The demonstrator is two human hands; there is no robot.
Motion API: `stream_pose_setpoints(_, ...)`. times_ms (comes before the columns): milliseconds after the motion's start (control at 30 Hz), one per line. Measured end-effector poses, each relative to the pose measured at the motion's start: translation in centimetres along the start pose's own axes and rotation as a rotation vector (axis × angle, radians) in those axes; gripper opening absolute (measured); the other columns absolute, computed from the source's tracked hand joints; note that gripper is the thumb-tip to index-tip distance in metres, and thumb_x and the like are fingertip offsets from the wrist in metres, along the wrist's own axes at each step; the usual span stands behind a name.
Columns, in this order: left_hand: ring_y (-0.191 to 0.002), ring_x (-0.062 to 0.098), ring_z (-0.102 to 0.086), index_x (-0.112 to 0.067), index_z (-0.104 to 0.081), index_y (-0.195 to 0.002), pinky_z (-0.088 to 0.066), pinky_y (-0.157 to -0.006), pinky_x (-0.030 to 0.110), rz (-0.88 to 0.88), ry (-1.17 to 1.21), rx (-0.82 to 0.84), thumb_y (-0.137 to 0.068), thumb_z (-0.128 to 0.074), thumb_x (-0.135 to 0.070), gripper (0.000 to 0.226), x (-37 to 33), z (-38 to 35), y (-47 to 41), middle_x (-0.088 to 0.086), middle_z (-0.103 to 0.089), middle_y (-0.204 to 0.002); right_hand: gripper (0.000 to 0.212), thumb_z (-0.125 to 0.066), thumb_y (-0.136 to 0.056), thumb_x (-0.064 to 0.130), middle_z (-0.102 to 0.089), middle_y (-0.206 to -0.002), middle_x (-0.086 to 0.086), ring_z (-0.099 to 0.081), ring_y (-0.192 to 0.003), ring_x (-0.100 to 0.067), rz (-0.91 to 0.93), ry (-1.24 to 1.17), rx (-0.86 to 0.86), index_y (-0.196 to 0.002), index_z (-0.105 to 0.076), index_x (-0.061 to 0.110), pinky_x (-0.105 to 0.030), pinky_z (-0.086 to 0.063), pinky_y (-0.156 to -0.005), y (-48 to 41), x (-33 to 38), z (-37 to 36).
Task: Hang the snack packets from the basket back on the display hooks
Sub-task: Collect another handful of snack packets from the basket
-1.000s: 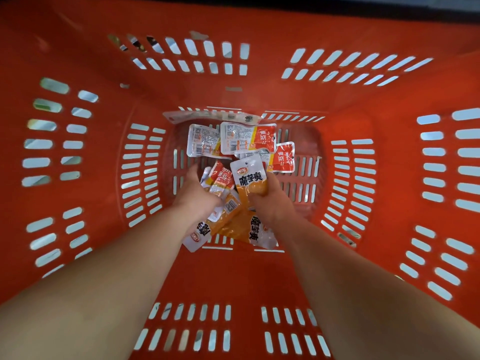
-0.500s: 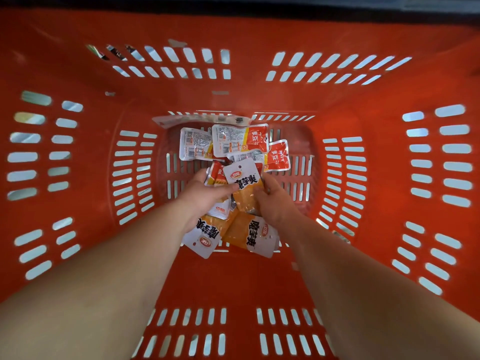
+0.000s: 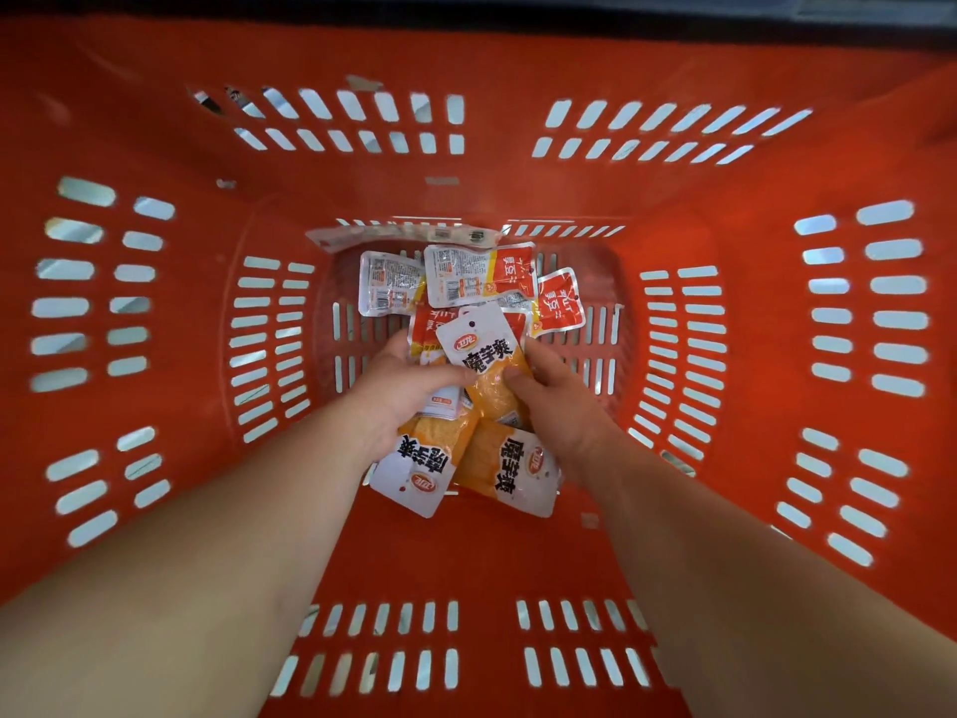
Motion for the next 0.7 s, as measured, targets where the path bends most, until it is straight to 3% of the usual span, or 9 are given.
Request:
stream_pose_setpoints(133,-0.096,0.023,-0.073,-0.031,-0.064,-0.114,-0.057,-0.080,0.036,0.022,0.035,0.051,-0.075,-0.089,-0.012,0.050,-0.6,-0.3,1.4,0.003,-0.077,-0.107,0.046,-0.057,-0.106,0.024,-0.066,-0.128,0.016,-0.067,-0.107,-0.002,0.066,0.003,0.015,-0.151,-0.048,0.033,-0.028,-0.055,-0.095,1.4,2.0,-0.8)
stream_pose_setpoints(200,-0.105,0.028,-0.073,-0.025,-0.068,-0.119,-0.057,-0.095,0.045,0.050,0.034,0.074,-0.064,-0.096,-0.021,0.062,-0.5,-0.6,2.2,0.004,-0.079,-0.108,0.052,-0.059,-0.105,0.028,-0.052,-0.152,0.009,-0.055,-0.131,-0.011,0.115,0.033,0.002,-0.154,-0.044,0.031,-0.037,-0.048,-0.110,1.8,3.0,-1.3)
stream_pose_setpoints(267,-0.113,0.035,-0.071,-0.019,-0.071,-0.118,-0.051,-0.106,0.058,0.090,0.066,0.080,-0.052,-0.100,-0.024,0.072,0.0,-0.5,2.8,0.007,-0.079,-0.106,0.052,-0.061,-0.104,0.030,-0.043,-0.159,0.006,-0.045,-0.141,-0.014,0.142,0.056,0.001,-0.154,-0.046,0.031,-0.041,-0.040,-0.119,2.1,3.9,-1.8)
stream_pose_setpoints(367,-0.118,0.040,-0.067,-0.014,-0.070,-0.121,-0.047,-0.111,0.059,0.082,0.096,0.031,-0.068,-0.093,-0.016,0.058,0.3,0.2,2.8,0.009,-0.078,-0.104,0.054,-0.064,-0.102,0.033,-0.043,-0.156,0.008,-0.043,-0.137,-0.008,0.174,0.153,-0.017,-0.153,-0.047,0.032,-0.031,-0.038,-0.114,1.9,4.6,-2.3)
stream_pose_setpoints(433,-0.111,0.034,-0.070,-0.015,-0.068,-0.121,-0.053,-0.103,0.050,0.063,0.105,-0.012,-0.077,-0.088,-0.010,0.049,0.2,0.8,2.6,0.008,-0.077,-0.106,0.055,-0.065,-0.101,0.036,-0.043,-0.154,0.008,-0.044,-0.138,-0.010,0.196,0.202,-0.045,-0.153,-0.047,0.032,-0.031,-0.038,-0.113,1.7,4.8,-2.4)
stream_pose_setpoints(467,-0.102,0.029,-0.072,-0.017,-0.067,-0.116,-0.057,-0.092,0.043,0.053,0.113,-0.022,-0.078,-0.087,-0.008,0.043,0.1,1.0,2.5,0.007,-0.077,-0.104,0.056,-0.064,-0.101,0.036,-0.042,-0.156,0.007,-0.042,-0.141,-0.012,0.193,0.215,-0.049,-0.154,-0.046,0.032,-0.031,-0.037,-0.113,1.6,4.8,-2.6)
stream_pose_setpoints(567,-0.078,0.011,-0.066,-0.024,-0.060,-0.101,-0.047,-0.061,0.025,0.007,0.141,-0.058,-0.081,-0.084,-0.003,0.038,-0.3,1.2,2.4,-0.003,-0.072,-0.092,0.059,-0.058,-0.104,0.036,-0.038,-0.162,0.004,-0.040,-0.142,-0.011,0.174,0.255,-0.037,-0.159,-0.036,0.032,-0.030,-0.036,-0.110,1.4,4.5,-3.0)
stream_pose_setpoints(633,-0.078,0.008,-0.068,-0.024,-0.061,-0.107,-0.047,-0.060,0.023,-0.025,0.149,-0.075,-0.080,-0.085,-0.002,0.042,-0.4,1.6,2.4,-0.005,-0.074,-0.093,0.063,-0.058,-0.104,0.039,-0.035,-0.164,0.004,-0.036,-0.148,-0.016,0.181,0.291,-0.040,-0.160,-0.031,0.035,-0.037,-0.034,-0.118,1.3,4.7,-3.3)
stream_pose_setpoints(700,-0.089,0.011,-0.072,-0.020,-0.063,-0.118,-0.050,-0.068,0.024,-0.046,0.143,-0.095,-0.078,-0.087,-0.003,0.049,-0.4,2.1,2.4,-0.004,-0.077,-0.100,0.070,-0.058,-0.098,0.052,-0.034,-0.165,0.005,-0.031,-0.152,-0.020,0.189,0.355,-0.060,-0.160,-0.028,0.040,-0.049,-0.031,-0.123,1.3,5.1,-3.6)
Point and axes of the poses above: each hand's wrist, its own y-axis away from the middle knuckle, its own z-axis out of the back of the hand, x = y × z, the point moved 10 cm from there along -y, towards the middle knuckle
